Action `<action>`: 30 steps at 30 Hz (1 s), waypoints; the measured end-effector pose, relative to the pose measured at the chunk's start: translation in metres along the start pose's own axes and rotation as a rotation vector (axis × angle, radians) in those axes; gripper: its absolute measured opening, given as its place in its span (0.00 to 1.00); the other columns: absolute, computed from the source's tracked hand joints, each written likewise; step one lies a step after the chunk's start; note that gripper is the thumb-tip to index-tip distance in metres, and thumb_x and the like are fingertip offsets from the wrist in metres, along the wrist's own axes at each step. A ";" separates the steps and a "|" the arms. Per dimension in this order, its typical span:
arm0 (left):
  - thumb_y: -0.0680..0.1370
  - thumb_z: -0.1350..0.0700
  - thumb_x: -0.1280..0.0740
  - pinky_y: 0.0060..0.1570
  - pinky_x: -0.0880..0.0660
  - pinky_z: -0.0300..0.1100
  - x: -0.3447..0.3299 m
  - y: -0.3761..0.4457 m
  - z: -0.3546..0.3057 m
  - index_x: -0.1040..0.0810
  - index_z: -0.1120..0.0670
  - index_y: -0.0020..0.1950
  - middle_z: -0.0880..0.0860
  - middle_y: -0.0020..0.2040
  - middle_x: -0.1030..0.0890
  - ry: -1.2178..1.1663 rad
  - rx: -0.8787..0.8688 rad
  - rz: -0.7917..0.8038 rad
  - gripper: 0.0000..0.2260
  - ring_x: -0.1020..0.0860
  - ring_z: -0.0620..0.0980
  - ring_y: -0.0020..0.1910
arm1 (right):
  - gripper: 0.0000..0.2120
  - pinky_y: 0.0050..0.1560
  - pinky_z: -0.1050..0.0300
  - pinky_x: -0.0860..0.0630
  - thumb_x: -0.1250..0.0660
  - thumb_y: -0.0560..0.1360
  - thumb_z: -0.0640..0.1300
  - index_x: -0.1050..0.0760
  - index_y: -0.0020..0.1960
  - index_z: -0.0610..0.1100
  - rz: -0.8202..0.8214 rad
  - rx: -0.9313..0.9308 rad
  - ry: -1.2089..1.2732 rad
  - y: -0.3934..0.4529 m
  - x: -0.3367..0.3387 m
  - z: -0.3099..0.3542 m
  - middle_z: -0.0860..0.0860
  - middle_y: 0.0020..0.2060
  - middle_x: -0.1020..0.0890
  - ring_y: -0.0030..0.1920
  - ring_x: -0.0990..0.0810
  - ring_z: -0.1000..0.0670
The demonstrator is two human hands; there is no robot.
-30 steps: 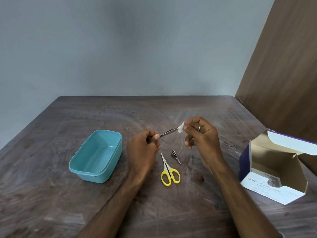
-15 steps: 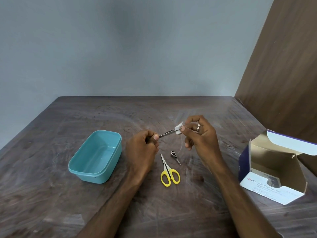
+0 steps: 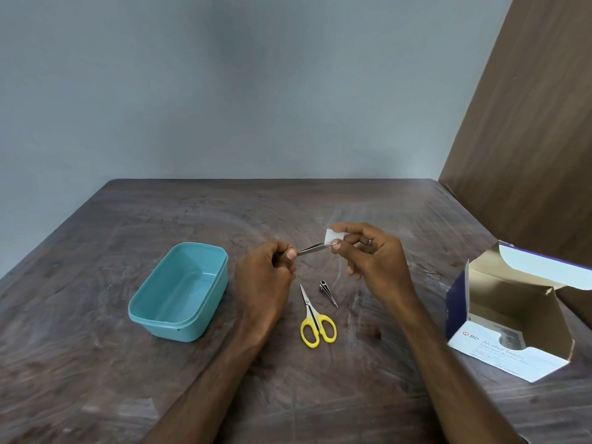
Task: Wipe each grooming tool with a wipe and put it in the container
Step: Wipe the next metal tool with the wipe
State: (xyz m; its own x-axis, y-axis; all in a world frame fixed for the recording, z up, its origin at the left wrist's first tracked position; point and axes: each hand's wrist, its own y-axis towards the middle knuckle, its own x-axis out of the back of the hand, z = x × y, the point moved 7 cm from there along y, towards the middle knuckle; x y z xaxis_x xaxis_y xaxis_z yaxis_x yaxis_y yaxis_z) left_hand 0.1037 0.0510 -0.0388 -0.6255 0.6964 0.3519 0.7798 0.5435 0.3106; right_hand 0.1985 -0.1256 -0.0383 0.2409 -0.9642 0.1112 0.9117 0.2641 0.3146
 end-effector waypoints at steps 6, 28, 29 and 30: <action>0.78 0.60 0.33 0.38 0.20 0.54 0.003 0.001 -0.006 0.17 0.54 0.43 0.50 0.34 0.18 0.085 -0.116 -0.073 0.06 0.19 0.51 0.35 | 0.04 0.26 0.62 0.29 0.26 0.74 0.40 0.16 0.48 0.46 0.004 0.027 -0.108 0.000 0.000 -0.001 0.48 0.39 0.14 0.27 0.22 0.51; 0.77 0.61 0.31 0.36 0.23 0.51 0.011 0.000 -0.016 0.18 0.54 0.43 0.50 0.34 0.18 0.196 -0.240 -0.114 0.05 0.21 0.50 0.34 | 0.04 0.28 0.61 0.29 0.28 0.76 0.42 0.17 0.47 0.50 0.124 0.069 -0.159 -0.001 -0.006 0.004 0.45 0.38 0.14 0.28 0.21 0.50; 0.76 0.62 0.30 0.35 0.23 0.50 0.012 0.000 -0.018 0.18 0.54 0.43 0.51 0.34 0.18 0.222 -0.265 -0.121 0.05 0.21 0.51 0.34 | 0.03 0.28 0.61 0.28 0.27 0.76 0.42 0.17 0.48 0.50 0.133 0.084 -0.182 -0.002 -0.006 0.005 0.45 0.38 0.15 0.27 0.22 0.51; 0.76 0.62 0.30 0.35 0.24 0.49 0.013 0.000 -0.020 0.18 0.54 0.43 0.51 0.34 0.17 0.236 -0.283 -0.124 0.04 0.21 0.51 0.33 | 0.04 0.28 0.59 0.27 0.27 0.76 0.42 0.17 0.48 0.50 0.140 0.096 -0.198 -0.002 -0.006 0.005 0.46 0.38 0.15 0.27 0.22 0.51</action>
State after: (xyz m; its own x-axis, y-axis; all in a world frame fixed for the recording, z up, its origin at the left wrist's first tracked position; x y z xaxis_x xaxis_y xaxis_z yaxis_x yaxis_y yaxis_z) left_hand 0.0955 0.0507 -0.0171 -0.7286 0.4888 0.4797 0.6810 0.4426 0.5834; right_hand 0.1934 -0.1202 -0.0348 0.2844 -0.8968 0.3390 0.8358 0.4051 0.3706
